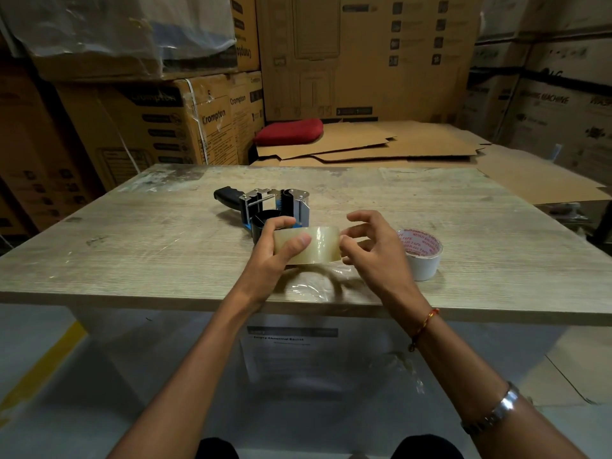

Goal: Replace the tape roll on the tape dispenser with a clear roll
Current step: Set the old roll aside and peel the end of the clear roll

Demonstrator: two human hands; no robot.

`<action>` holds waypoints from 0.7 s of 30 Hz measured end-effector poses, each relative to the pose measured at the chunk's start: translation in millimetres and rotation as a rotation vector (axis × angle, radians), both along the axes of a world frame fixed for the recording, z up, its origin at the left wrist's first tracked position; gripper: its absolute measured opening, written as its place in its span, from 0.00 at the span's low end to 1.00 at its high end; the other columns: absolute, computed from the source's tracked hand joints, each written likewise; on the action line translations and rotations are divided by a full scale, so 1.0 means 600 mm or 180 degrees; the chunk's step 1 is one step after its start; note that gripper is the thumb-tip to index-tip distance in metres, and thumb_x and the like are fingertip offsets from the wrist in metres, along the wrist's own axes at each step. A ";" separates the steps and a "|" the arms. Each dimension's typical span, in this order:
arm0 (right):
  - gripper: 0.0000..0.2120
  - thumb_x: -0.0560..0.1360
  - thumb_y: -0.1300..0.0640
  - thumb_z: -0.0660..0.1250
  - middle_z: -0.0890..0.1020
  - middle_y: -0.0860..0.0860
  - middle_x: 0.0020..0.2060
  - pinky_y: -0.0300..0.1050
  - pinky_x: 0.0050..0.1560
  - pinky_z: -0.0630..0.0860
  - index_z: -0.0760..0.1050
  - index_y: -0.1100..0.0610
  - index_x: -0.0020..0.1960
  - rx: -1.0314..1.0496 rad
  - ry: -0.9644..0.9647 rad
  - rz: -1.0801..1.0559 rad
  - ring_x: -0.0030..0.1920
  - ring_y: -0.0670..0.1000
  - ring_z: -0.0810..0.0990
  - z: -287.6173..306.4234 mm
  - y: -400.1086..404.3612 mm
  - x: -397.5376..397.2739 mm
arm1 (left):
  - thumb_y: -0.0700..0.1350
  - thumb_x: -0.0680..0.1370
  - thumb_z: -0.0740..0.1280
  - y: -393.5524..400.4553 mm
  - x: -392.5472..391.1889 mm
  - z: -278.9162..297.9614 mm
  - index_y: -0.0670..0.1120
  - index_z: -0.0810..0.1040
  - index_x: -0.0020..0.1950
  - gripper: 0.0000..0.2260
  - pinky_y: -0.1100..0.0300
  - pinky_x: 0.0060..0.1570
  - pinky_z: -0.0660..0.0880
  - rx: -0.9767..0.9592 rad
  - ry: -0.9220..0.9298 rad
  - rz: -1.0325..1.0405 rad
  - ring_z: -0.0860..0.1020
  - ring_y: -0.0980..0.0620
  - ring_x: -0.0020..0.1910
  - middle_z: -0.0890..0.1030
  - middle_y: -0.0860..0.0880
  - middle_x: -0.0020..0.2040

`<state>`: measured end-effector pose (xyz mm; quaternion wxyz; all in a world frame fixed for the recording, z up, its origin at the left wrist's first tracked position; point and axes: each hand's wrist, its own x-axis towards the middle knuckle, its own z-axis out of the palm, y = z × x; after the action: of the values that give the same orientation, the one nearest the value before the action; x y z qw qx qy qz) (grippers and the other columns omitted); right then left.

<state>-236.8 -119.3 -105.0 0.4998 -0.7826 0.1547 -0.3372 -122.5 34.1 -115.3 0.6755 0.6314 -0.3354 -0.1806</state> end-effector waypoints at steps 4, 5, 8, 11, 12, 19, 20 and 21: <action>0.04 0.77 0.59 0.70 0.83 0.54 0.43 0.50 0.44 0.84 0.78 0.55 0.51 0.0308 -0.0128 0.0092 0.45 0.56 0.84 0.002 0.005 0.002 | 0.57 0.69 0.71 0.002 -0.001 0.005 0.50 0.69 0.67 0.29 0.58 0.42 0.81 -0.0162 0.0206 0.0004 0.80 0.47 0.49 0.75 0.42 0.59; 0.02 0.77 0.57 0.70 0.84 0.53 0.42 0.50 0.45 0.84 0.79 0.55 0.49 0.0320 -0.0123 0.0125 0.45 0.57 0.84 0.003 0.007 0.003 | 0.59 0.67 0.71 0.002 0.000 0.005 0.51 0.70 0.66 0.30 0.57 0.42 0.81 -0.0187 0.0241 0.0022 0.81 0.47 0.48 0.75 0.42 0.58; 0.06 0.76 0.52 0.72 0.84 0.51 0.42 0.47 0.46 0.83 0.80 0.55 0.47 0.0084 -0.0105 0.0183 0.44 0.53 0.83 0.007 0.015 0.004 | 0.55 0.71 0.70 0.002 -0.002 0.005 0.49 0.69 0.67 0.27 0.59 0.40 0.80 -0.0259 0.0240 0.0065 0.81 0.49 0.47 0.75 0.42 0.57; 0.06 0.76 0.53 0.73 0.84 0.49 0.43 0.40 0.46 0.81 0.80 0.54 0.49 -0.0243 -0.0171 0.0197 0.45 0.47 0.82 0.009 0.021 0.004 | 0.53 0.73 0.68 0.002 -0.003 0.004 0.49 0.68 0.67 0.24 0.59 0.40 0.80 -0.0302 0.0212 0.0134 0.81 0.50 0.47 0.75 0.43 0.57; 0.07 0.76 0.53 0.73 0.84 0.49 0.45 0.38 0.47 0.80 0.80 0.54 0.50 -0.0235 -0.0142 0.0224 0.46 0.46 0.82 0.009 0.020 0.005 | 0.52 0.73 0.68 0.004 -0.001 0.002 0.50 0.69 0.67 0.24 0.58 0.41 0.80 -0.0311 0.0227 0.0143 0.81 0.49 0.48 0.75 0.43 0.57; 0.25 0.70 0.44 0.77 0.81 0.48 0.55 0.38 0.54 0.78 0.76 0.52 0.61 0.0005 0.0174 0.0494 0.56 0.45 0.80 0.007 0.014 0.012 | 0.54 0.74 0.67 0.011 0.002 -0.005 0.54 0.64 0.71 0.27 0.57 0.45 0.81 -0.0389 0.0119 0.0081 0.80 0.44 0.52 0.72 0.41 0.61; 0.26 0.69 0.43 0.78 0.80 0.48 0.56 0.40 0.55 0.78 0.75 0.52 0.61 -0.0042 0.0192 0.0475 0.57 0.45 0.79 0.007 0.013 0.014 | 0.57 0.74 0.67 0.010 0.002 -0.006 0.54 0.63 0.71 0.28 0.57 0.45 0.81 -0.0371 0.0108 0.0056 0.80 0.43 0.52 0.72 0.41 0.61; 0.26 0.68 0.43 0.78 0.80 0.49 0.56 0.41 0.55 0.78 0.75 0.52 0.61 -0.0035 0.0189 0.0461 0.57 0.46 0.79 0.009 0.011 0.014 | 0.60 0.73 0.67 0.010 0.003 -0.007 0.55 0.63 0.71 0.29 0.57 0.45 0.81 -0.0328 0.0117 0.0035 0.80 0.42 0.52 0.72 0.41 0.61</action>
<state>-228.1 -112.7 -99.6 0.5137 -0.8042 0.1107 -0.2777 -120.9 40.1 -119.6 0.7140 0.5942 -0.3284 -0.1710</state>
